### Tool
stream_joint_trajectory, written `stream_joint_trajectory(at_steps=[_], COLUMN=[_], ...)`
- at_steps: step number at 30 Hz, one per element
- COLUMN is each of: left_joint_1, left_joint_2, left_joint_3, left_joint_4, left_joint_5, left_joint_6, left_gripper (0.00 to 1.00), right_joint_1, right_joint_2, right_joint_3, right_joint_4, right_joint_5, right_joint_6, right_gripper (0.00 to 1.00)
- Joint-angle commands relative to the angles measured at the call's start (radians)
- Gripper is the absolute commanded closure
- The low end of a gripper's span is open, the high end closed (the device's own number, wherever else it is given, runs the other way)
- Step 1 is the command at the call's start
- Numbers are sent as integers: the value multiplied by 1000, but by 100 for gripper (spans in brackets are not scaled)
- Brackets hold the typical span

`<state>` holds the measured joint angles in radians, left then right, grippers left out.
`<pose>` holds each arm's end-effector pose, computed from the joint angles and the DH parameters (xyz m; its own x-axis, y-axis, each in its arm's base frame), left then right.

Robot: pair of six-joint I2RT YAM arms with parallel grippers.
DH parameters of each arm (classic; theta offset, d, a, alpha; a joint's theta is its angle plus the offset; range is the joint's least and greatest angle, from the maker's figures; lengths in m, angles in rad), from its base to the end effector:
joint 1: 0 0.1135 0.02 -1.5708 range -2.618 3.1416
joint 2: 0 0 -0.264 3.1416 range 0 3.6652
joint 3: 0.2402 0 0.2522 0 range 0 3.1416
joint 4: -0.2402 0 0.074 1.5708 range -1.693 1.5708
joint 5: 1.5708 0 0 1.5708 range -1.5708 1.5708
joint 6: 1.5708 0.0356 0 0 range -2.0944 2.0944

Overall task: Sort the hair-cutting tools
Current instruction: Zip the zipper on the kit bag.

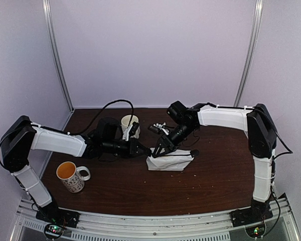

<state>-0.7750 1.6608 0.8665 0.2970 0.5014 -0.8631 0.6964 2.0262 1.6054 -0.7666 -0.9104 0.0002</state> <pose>0.2385 -0.2576 0.1935 -0.9171 -0.0344 -0.3971 0.3361 0.4687 -0.8169 0.3042 0.2910 0.2164 -0.7116 -0.5948 -0.3739 -0.6200 0.2812 0.7325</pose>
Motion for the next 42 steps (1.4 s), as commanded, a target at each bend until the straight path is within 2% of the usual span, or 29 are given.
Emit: stream_joint_trajectory(at_steps=[1,8,20,23,27,30,34,42], left_joint_1=[6,6,6,6,6,6,6,6], left_joint_2=[-12,-10,-8,-10,-6,-6,-4,-38], left_joint_3=[11,13,12,12,17,24,36,39], left_joint_4=[72,65,55,50,49,38,7,-80], left_joint_5=[39,39,30,22,25,25,19,-53], left_joint_6=[6,14,15,18,19,28,45,92], left_gripper=[100,100,100,100,100,100,100,100], right_joint_1=[0,-3,-21,-21,-21,-21,-21,-58], right_joint_2=[35,33,14,15,27,43,50,8], right_joint_3=[45,45,9,0,7,22,35,36], right_joint_4=[14,27,74,77,65,55,46,-50], right_joint_5=[-41,-47,-68,-78,-91,-98,-114,-77], right_joint_6=[16,31,69,67,59,53,47,-40], right_gripper=[56,62,86,87,82,86,100,100])
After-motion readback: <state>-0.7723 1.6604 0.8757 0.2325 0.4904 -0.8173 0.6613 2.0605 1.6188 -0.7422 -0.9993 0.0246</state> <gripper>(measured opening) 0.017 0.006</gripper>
